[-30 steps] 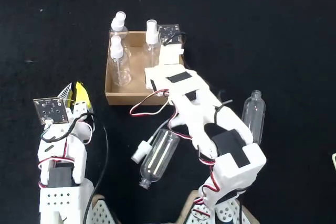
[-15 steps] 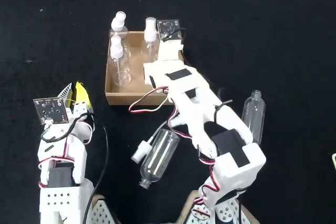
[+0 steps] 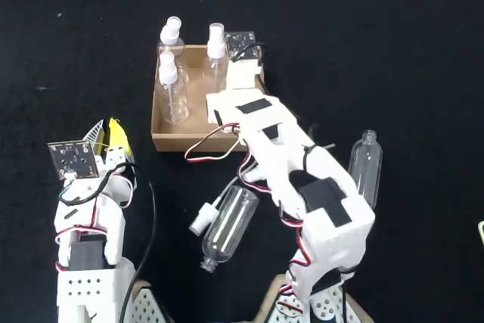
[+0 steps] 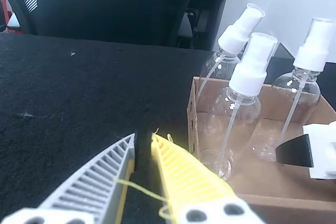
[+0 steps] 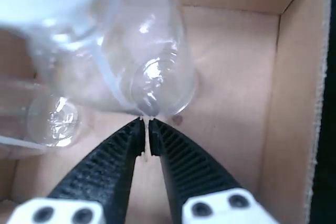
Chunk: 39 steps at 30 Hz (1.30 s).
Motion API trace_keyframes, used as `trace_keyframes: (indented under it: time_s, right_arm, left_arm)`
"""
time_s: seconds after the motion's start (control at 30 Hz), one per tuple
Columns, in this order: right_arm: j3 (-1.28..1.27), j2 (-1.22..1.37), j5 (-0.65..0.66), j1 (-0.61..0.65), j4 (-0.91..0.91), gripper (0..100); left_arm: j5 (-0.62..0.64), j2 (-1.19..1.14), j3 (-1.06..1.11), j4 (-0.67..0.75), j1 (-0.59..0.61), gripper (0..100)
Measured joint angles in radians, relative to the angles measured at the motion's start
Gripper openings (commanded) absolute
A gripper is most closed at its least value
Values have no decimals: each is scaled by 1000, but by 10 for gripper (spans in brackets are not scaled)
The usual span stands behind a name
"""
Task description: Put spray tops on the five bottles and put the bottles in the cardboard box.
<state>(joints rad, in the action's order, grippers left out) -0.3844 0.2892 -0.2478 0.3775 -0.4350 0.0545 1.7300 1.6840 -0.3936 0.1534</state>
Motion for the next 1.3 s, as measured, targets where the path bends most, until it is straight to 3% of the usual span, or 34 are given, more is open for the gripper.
trace_keyframes:
  time_s: [1.3]
  right_arm:
    - [60, 43, 0, 0, 83, 12]
  left_arm:
    - [0, 0, 0, 0, 0, 47]
